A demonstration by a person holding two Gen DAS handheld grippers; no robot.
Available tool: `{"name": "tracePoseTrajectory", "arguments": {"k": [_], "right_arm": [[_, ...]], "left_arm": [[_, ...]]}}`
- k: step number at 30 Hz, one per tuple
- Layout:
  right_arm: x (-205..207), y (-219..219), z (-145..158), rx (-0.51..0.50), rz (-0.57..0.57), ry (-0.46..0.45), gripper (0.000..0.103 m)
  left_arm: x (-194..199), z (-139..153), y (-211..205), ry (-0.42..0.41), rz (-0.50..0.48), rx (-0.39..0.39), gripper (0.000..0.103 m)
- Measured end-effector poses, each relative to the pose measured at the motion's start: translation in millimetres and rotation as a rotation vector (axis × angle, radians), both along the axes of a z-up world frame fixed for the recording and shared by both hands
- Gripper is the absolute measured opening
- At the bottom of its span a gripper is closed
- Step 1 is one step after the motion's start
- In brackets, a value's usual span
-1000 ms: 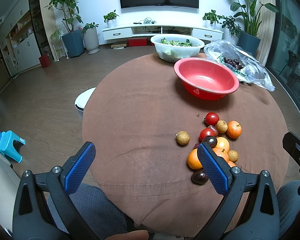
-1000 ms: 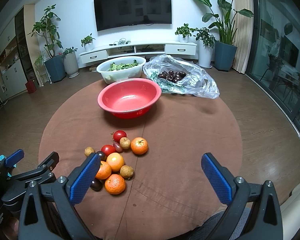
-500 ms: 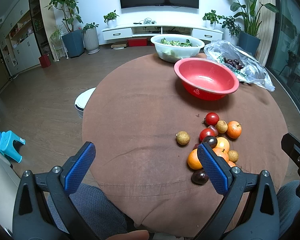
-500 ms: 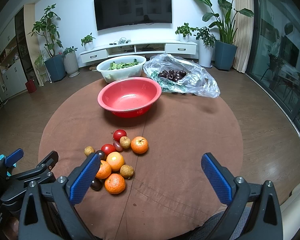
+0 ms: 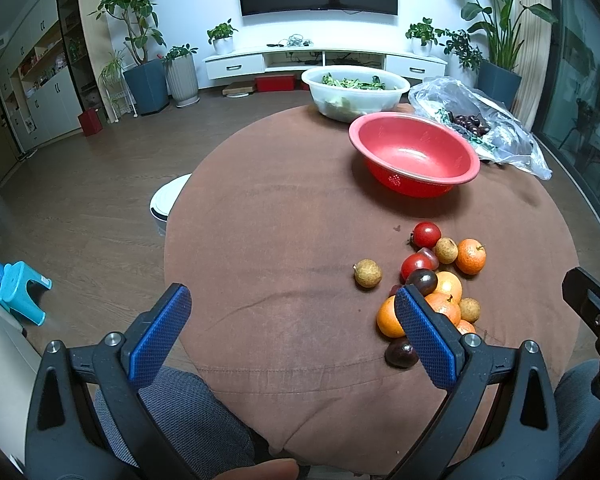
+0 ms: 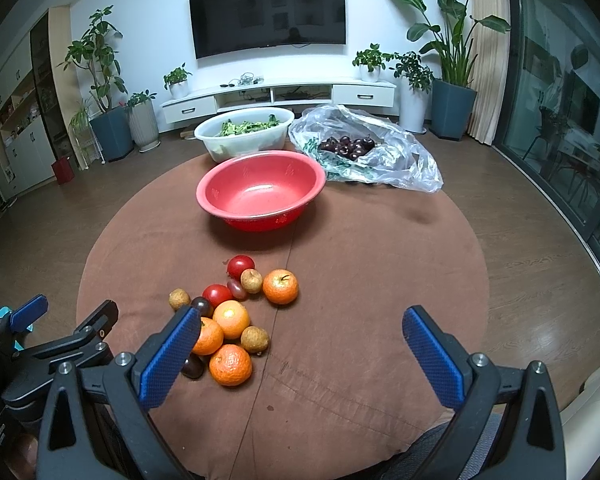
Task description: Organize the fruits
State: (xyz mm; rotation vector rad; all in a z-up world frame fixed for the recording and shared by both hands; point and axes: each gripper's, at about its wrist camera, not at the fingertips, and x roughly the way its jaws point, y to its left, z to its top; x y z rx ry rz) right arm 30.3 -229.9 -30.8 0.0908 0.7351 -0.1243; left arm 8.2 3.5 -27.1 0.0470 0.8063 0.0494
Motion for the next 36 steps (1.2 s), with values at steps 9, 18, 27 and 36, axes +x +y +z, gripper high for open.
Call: {"name": "tracePoseTrajectory", "arguments": {"k": [9,18,27,36], "right_arm": [[-2.7,5.5,-5.4,0.009,0.01,0.009,0.103],[-11.8,3.9,-39.9,0.066,0.112,0.047,0.102],[1.1,24.4,-73.1,0.104,0.241,0.139,0.083],[19.0,31.2,-100.8,0.13,0.263,0.228,0.065]], "left_arm": [[2.4,-8.1,4.1,0.005,-0.014,-0.014,0.103],[-7.2,-25.9,11.7,-0.014,-0.233,-0.056,0.103],[2.6,-41.4,19.3,0.067,-0.291,-0.017,0.103],[6.1,-50.4,20.8,0.072,-0.378,-0.07,0.103]]}}
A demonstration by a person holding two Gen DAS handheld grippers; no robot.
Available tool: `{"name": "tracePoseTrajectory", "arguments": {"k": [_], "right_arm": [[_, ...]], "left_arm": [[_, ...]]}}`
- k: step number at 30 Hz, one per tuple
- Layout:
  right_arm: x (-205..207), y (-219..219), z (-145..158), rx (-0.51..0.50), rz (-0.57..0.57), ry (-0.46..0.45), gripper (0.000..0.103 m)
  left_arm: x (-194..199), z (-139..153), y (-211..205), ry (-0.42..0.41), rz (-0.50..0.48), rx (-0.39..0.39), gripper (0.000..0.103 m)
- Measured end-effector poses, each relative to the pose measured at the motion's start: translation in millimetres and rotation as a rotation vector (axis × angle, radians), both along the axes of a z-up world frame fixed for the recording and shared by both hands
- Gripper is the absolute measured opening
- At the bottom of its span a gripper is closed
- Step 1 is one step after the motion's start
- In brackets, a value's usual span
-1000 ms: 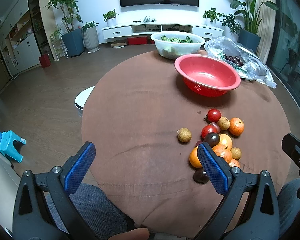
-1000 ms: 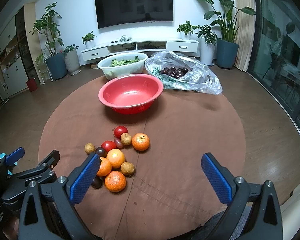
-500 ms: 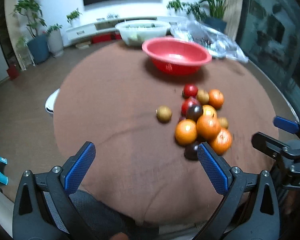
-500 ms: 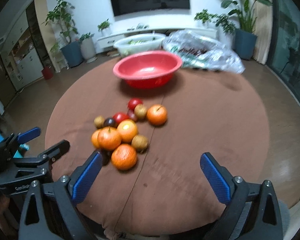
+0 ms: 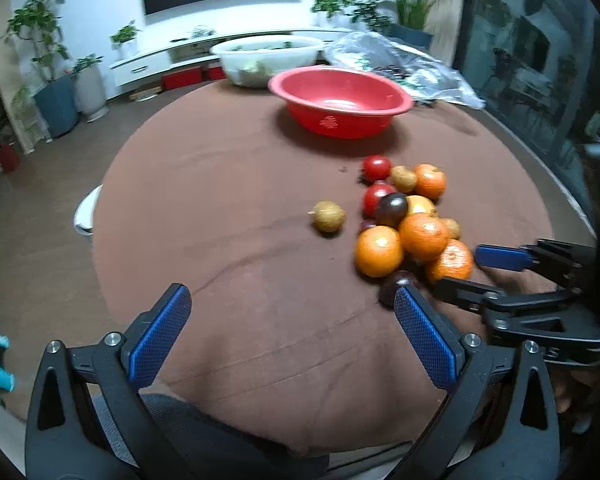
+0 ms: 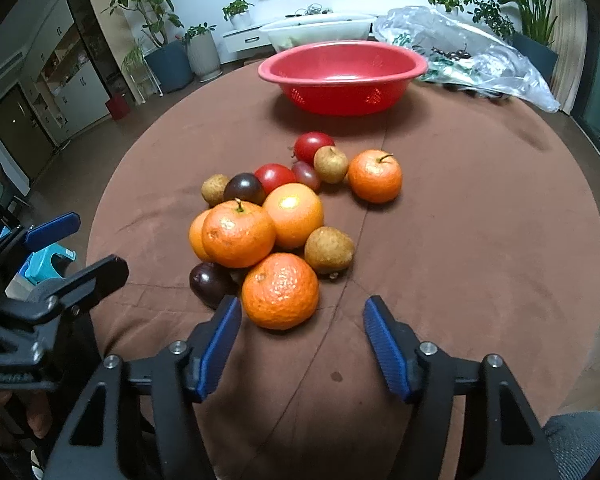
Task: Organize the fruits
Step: 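Grasp a tangerine with the right tool while the left tool grasps a dark purple fruit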
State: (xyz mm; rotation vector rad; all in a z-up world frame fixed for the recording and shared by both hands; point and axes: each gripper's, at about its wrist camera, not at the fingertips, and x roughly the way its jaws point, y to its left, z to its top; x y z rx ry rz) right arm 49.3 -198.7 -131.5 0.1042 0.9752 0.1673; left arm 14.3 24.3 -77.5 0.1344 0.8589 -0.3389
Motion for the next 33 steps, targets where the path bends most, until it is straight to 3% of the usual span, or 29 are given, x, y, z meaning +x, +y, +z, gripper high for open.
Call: {"name": "tracePoseTrajectory", "arguments": {"k": [9,11,15,22,33], "right_arm": [[4.8,-0.9,-2.2,0.011,0.038,-0.011,0.051],[5.9,-5.2,-2.4,0.021,0.034,-0.005,0.043],[1.1,-16.9,-2.1,0.086,0.031,0.008,0.043],[-4.7,-23.9,0.9,0.104,0.036,0.017,0.042],[-14.8,-60.3,4.8,0.197,-0.036,0.022,0.042]], "left_arm": [[0.8,2.5,-26.5,-0.02,-0.129,-0.046,0.101],[-0.3,0.2,-31.7,-0.013,-0.151,-0.054,0.096],[-0.1,-11.8,-45.6,0.023,-0.179,-0.05,0.089],[7.9,-29.8,-47.1,0.093,-0.153,-0.081,0.07],[13.9,-37.6,-57.8,0.126,-0.19,-0.081,0.046]]}}
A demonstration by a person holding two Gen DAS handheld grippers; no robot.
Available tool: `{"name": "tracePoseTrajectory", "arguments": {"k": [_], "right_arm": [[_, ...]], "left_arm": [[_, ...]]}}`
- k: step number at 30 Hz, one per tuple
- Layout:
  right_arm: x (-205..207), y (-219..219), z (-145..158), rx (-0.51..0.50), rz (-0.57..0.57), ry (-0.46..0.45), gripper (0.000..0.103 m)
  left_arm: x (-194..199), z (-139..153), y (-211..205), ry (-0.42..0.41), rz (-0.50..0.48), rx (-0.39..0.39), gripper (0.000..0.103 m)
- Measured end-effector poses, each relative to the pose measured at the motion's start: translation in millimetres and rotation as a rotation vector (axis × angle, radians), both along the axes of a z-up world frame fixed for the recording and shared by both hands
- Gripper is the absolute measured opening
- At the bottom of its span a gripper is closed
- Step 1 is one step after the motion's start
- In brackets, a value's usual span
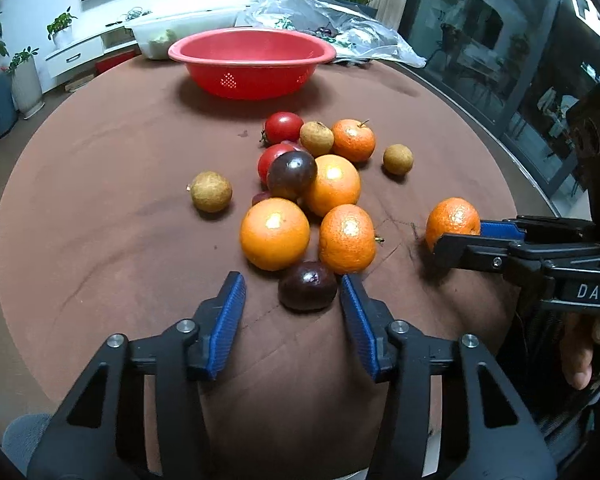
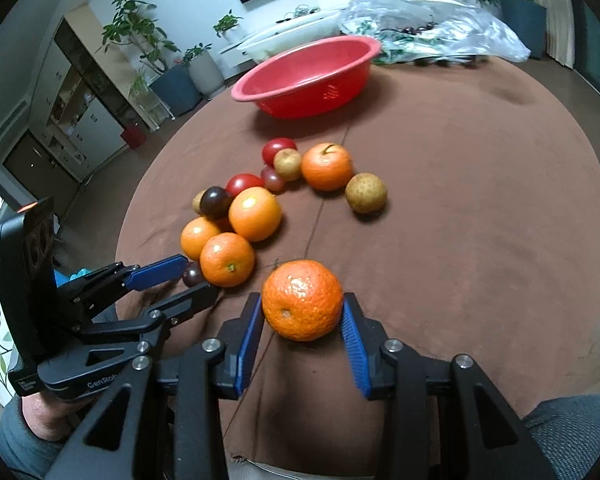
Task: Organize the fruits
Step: 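Grasp a tangerine with the right tool while the left tool grasps a dark purple fruit, then carry both fruits over the red bowl and open both tools to drop them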
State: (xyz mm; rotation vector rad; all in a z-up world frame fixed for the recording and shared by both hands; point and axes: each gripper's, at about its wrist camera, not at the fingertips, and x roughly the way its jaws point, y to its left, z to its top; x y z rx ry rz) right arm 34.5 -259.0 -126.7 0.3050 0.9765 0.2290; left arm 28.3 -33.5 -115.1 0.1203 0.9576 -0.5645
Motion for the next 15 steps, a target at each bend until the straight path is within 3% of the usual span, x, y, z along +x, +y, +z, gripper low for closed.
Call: {"name": "tracePoseTrajectory", "arguments": {"k": [8,15], "right_arm": [[-1.4,4.0,1.5,0.011,0.006,-0.005,0.042],[-1.4,2.6,2.9,0.018,0.002,-0.017,0.042]], "left_arm": [[-0.8,1.5,-0.8,0.003,-0.042,-0.02,0.026],[-3.7,3.0,4.6,0.005,-0.048,-0.04,0.026]]}}
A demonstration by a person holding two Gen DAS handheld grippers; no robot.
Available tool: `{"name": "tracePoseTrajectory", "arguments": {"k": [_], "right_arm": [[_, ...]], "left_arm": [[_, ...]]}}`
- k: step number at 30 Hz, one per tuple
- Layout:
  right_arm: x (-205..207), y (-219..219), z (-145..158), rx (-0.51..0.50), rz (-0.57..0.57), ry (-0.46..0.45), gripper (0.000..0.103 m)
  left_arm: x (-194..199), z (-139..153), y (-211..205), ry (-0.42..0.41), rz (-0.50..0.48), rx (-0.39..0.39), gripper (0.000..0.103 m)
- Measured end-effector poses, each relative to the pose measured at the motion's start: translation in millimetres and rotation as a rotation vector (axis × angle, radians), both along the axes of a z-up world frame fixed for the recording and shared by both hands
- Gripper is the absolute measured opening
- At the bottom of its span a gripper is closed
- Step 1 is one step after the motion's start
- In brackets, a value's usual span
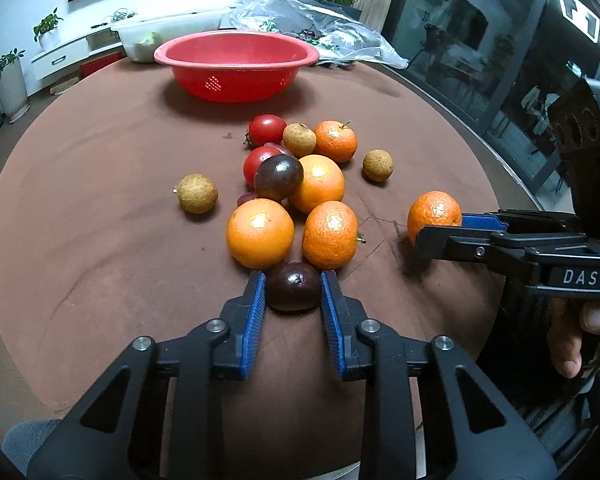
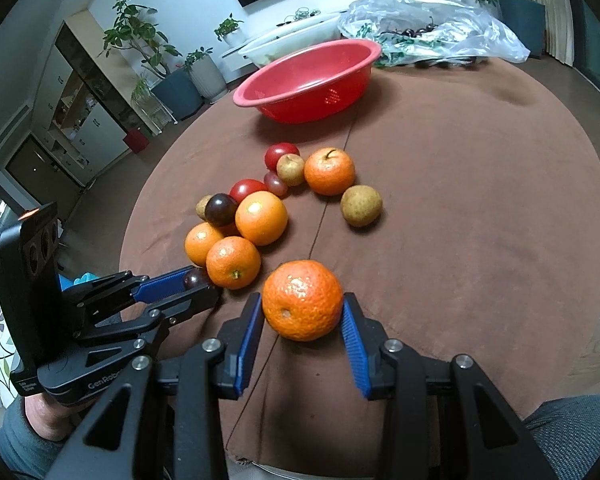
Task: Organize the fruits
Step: 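Carry both fruits over the red bowl and open both tools to drop them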
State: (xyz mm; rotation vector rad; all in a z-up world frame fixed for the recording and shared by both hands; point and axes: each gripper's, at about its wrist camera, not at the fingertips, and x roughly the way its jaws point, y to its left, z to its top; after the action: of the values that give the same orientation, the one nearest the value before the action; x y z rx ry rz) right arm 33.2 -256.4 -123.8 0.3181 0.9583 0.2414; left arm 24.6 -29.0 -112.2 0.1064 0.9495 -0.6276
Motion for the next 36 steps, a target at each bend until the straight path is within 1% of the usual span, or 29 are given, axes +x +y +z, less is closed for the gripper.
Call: {"name": "tracePoseTrajectory", "arguments": {"k": [6,9,12,13,16,18,19,20,22,23,24,25,27,30,34,36], "right_arm": [[3.6,-1.9,1.2,0.012,0.004,-0.006,0.042],[5.1,-4.9,7.4,0.009,0.004,-0.019,0.042],[16.0,-15.8,23.4,0.026,0.004,-0.047,0.042],[23.0,-20.7,31.1,0.029,0.002,-0.061,0.042],[49.4,-31.1,58.4,0.025,0.002,-0.106,0.042],[70.6,-33.1,77.1,0.027,0.023,-0.145,0.042],[88.4,-31.9,86.5,0.021,0.043,-0.162,0.042],[101.8,-30.6,90.3,0.01,0.051,-0.165,0.042],[131.2,-26.7,92.0,-0.02,0.056,-0.152,0.042],[145.8,-24.8,90.6,-0.029,0.061,-0.144,0.042],[159.8,-23.5,87.2,-0.046,0.063,-0.133,0.042],[173.7,-21.4,82.4,-0.091,0.058,-0.119,0.042],[193.7,-18.6,71.7,-0.158,0.055,-0.097,0.042],[220.1,-20.0,52.3,-0.186,0.066,-0.047,0.042],[236.9,-21.8,43.1,-0.196,0.087,-0.031,0.042],[241.8,-15.9,38.0,-0.22,0.11,-0.017,0.042]], "left_arm": [[-3.1,4.9,15.7,0.019,0.011,-0.053,0.026],[-2.6,13.5,26.9,0.03,0.021,-0.088,0.026],[13.0,33.9,41.5,0.019,0.048,-0.144,0.026],[24.4,45.5,46.1,0.005,0.058,-0.168,0.026],[55.4,74.5,46.4,-0.046,0.062,-0.183,0.026],[82.5,92.4,35.5,-0.094,0.036,-0.161,0.026],[97.3,98.2,29.3,-0.116,0.028,-0.141,0.026],[119.6,102.5,19.6,-0.123,0.022,-0.117,0.026],[149.0,106.3,6.1,-0.121,0.014,-0.099,0.026],[165.0,106.5,-2.5,-0.13,0.011,-0.071,0.026],[177.6,105.0,-11.0,-0.139,0.01,-0.039,0.026],[188.5,103.1,-18.7,-0.145,0.007,-0.011,0.026],[210.0,95.7,-31.5,-0.133,-0.008,0.029,0.026],[231.1,80.3,-45.0,-0.108,-0.019,0.076,0.026],[247.9,61.3,-57.3,-0.099,-0.029,0.106,0.027],[253.2,52.4,-62.3,-0.087,-0.045,0.126,0.027]]}}
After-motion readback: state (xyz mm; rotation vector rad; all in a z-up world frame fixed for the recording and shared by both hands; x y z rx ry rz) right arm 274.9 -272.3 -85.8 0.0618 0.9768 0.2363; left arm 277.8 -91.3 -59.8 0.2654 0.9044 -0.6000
